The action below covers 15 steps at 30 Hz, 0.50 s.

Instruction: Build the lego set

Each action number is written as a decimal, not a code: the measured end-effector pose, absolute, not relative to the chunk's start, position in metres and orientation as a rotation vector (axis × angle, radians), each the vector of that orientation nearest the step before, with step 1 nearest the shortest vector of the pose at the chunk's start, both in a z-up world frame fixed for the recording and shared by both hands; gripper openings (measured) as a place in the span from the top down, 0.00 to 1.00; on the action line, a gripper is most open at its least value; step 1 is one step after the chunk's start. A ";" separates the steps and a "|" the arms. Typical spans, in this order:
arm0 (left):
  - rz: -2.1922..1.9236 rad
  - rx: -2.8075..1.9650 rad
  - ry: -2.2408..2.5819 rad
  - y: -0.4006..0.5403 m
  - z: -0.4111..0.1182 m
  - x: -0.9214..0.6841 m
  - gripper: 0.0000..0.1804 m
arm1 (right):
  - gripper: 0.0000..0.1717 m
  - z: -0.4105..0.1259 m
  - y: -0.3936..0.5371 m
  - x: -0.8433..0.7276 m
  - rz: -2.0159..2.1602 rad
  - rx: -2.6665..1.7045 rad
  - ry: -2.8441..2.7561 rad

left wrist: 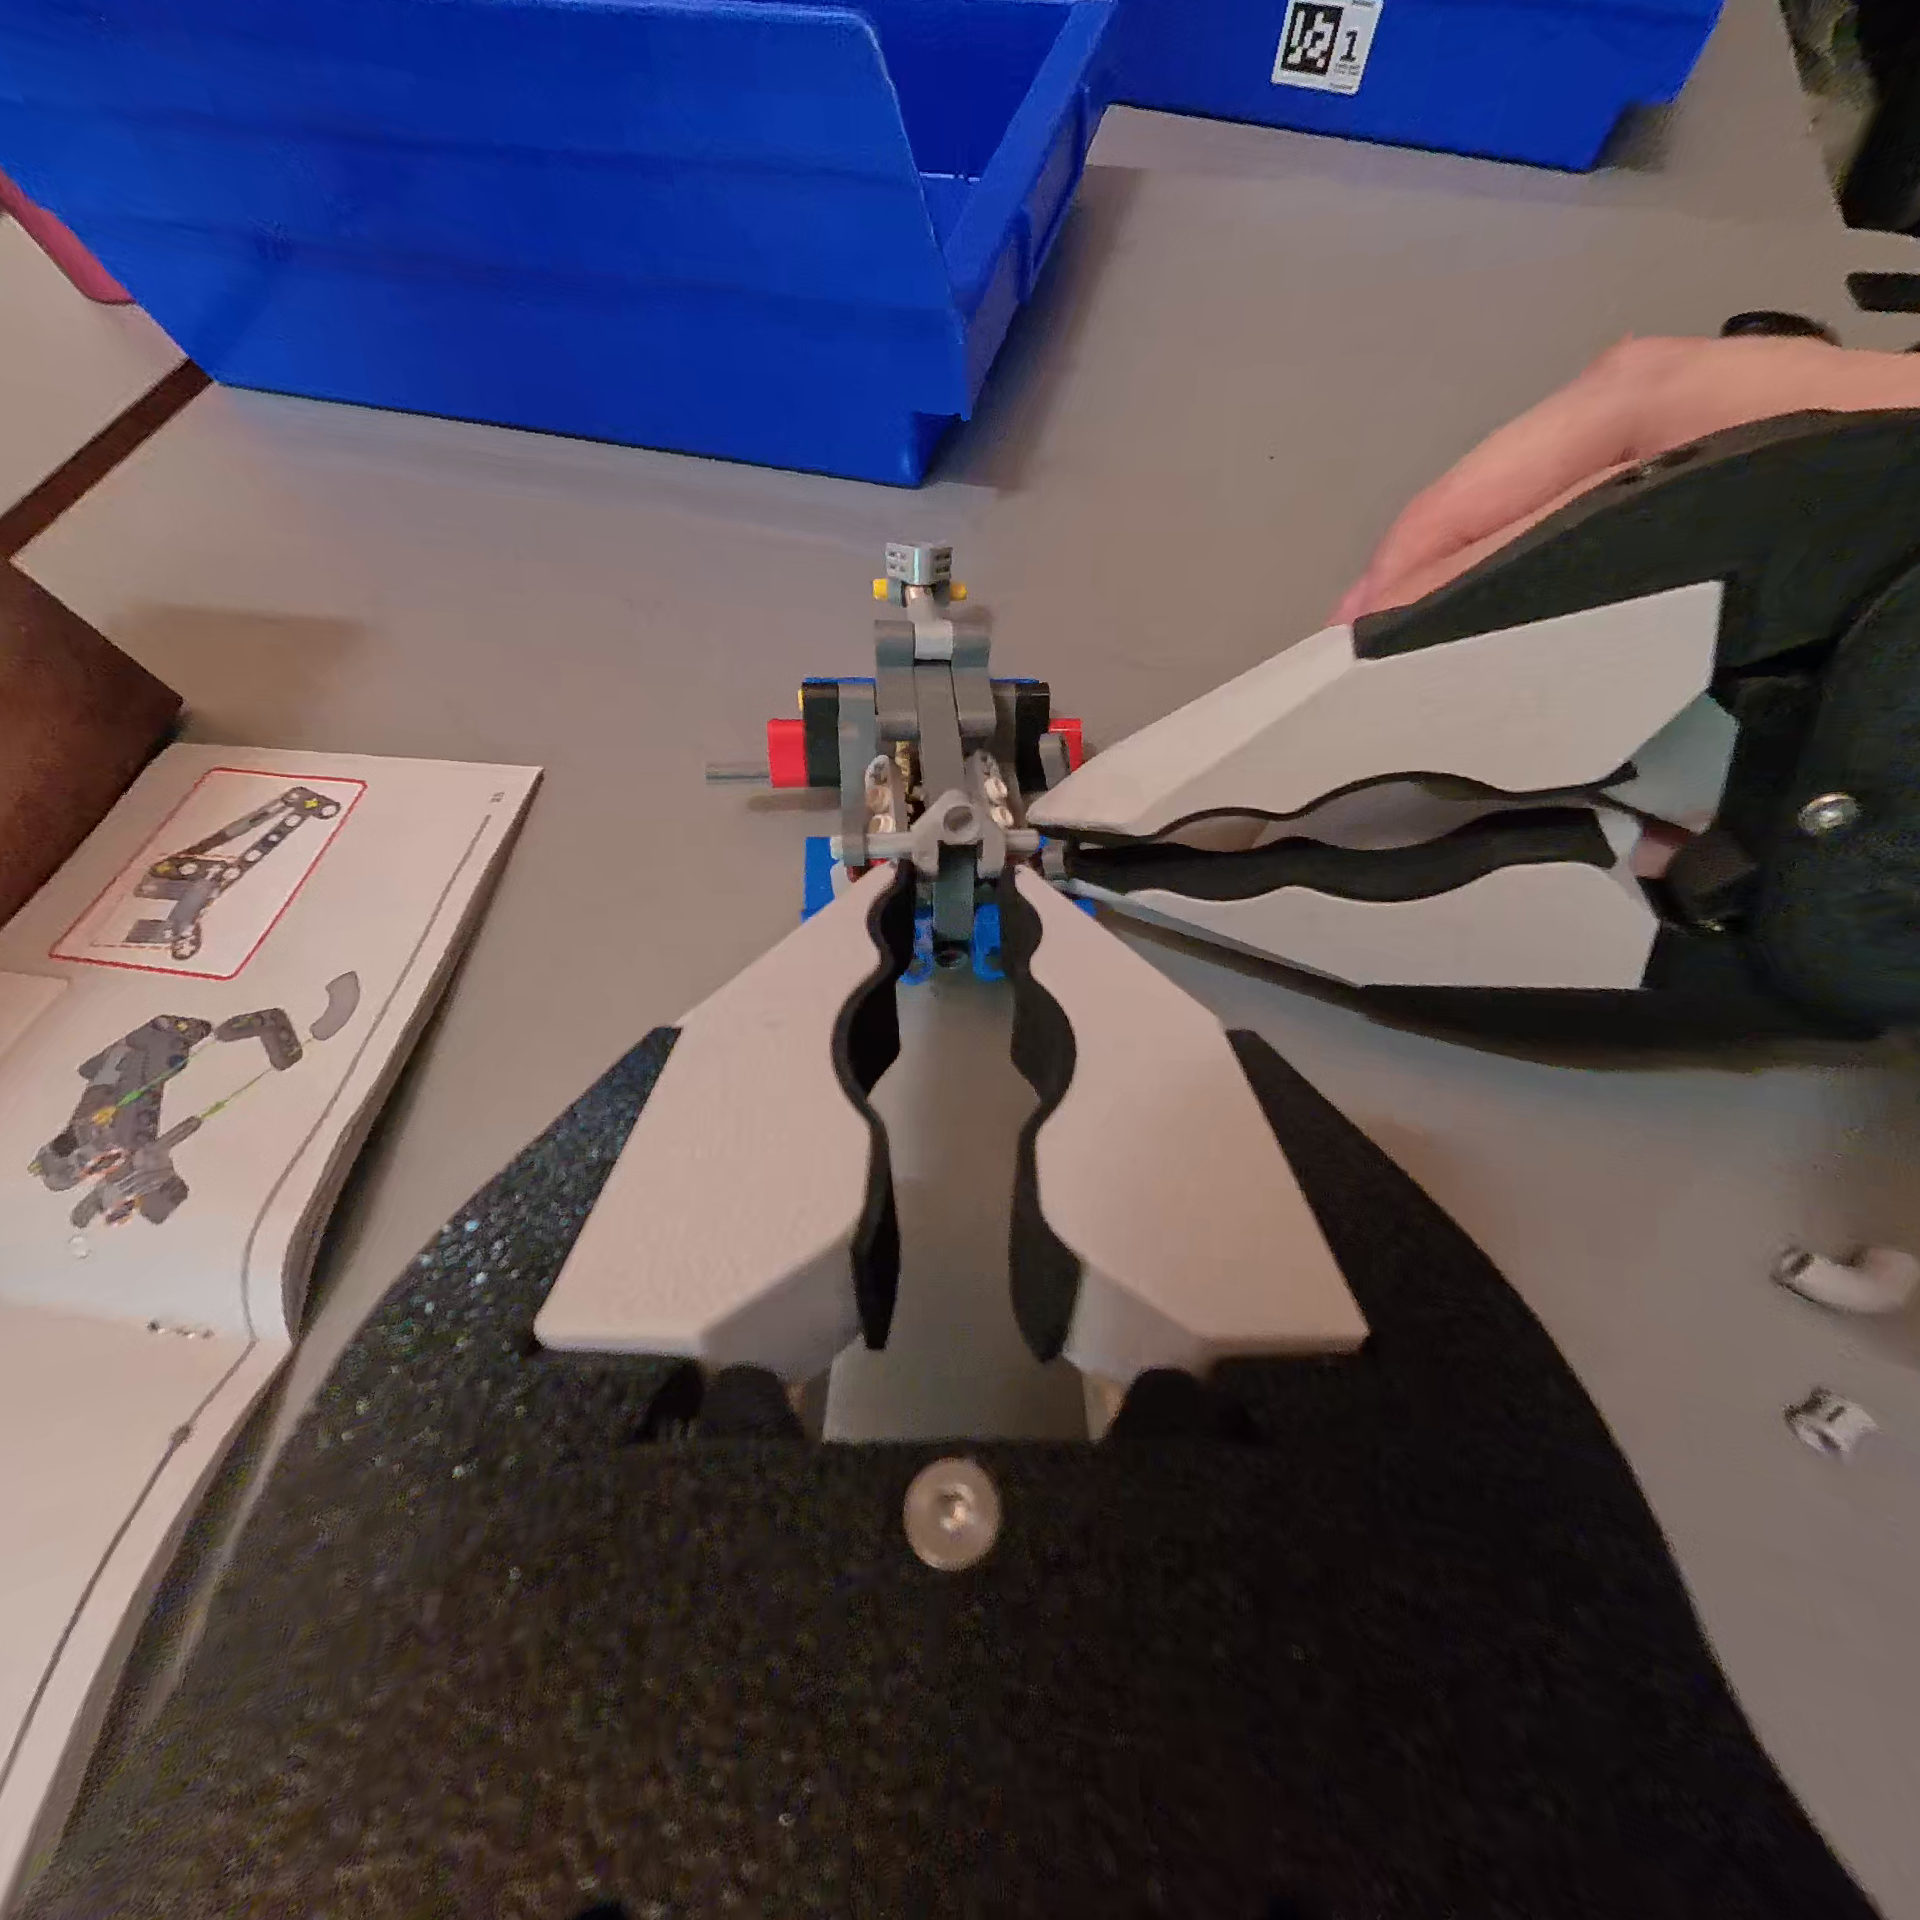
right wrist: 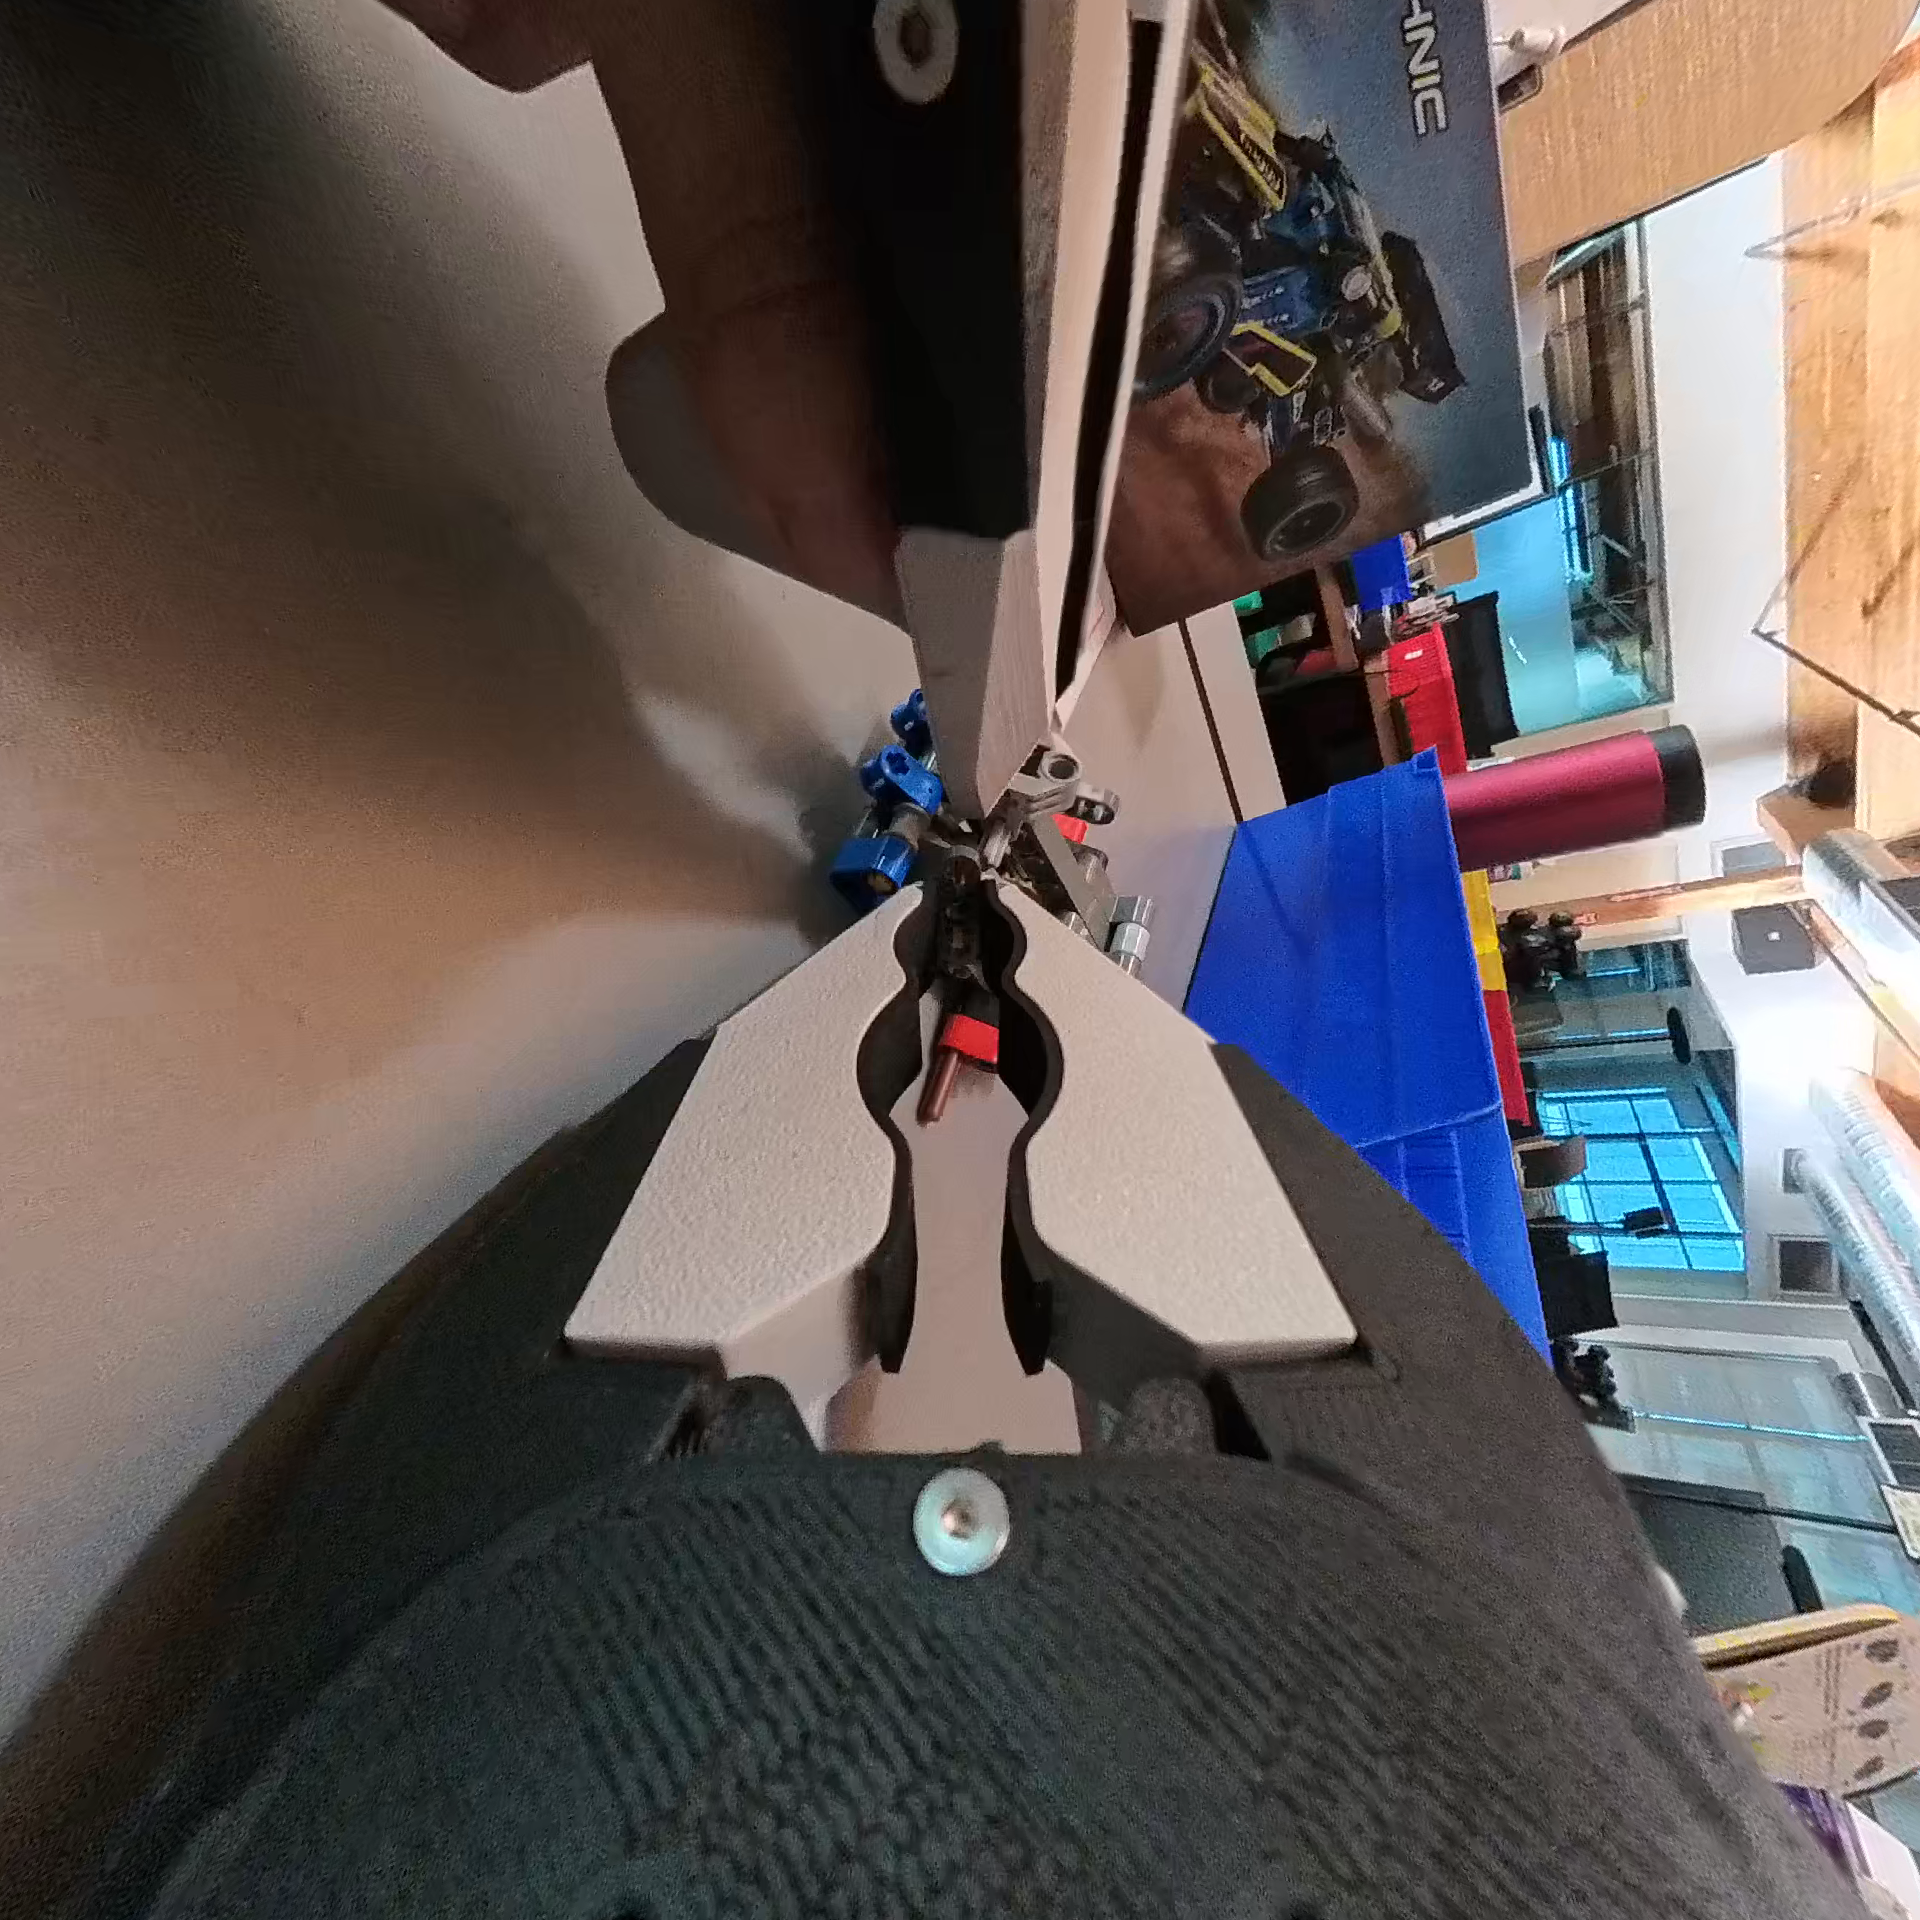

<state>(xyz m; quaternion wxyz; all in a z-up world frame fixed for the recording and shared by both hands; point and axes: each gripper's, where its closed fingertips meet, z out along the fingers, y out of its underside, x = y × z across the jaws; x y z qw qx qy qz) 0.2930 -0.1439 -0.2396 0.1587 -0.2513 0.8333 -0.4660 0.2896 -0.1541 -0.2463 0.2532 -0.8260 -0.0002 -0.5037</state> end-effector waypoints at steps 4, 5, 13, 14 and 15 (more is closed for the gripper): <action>-1.402 -0.698 2.411 -0.143 -0.237 0.290 0.93 | 0.97 -0.244 -0.151 0.288 -1.376 -2.232 -0.011; -1.397 -0.686 2.421 -0.141 -0.238 0.289 0.93 | 0.97 -0.243 -0.150 0.287 -1.387 -2.228 -0.027; -1.385 -0.528 2.484 -0.136 -0.241 0.279 0.93 | 0.97 -0.263 -0.152 0.256 -1.222 -2.451 -0.222; -1.383 -0.520 2.492 -0.136 -0.241 0.278 0.93 | 0.97 -0.263 -0.152 0.252 -1.177 -2.459 -0.208; -1.387 -0.519 2.502 -0.135 -0.242 0.278 0.93 | 0.97 -0.263 -0.151 0.247 -1.112 -2.464 -0.190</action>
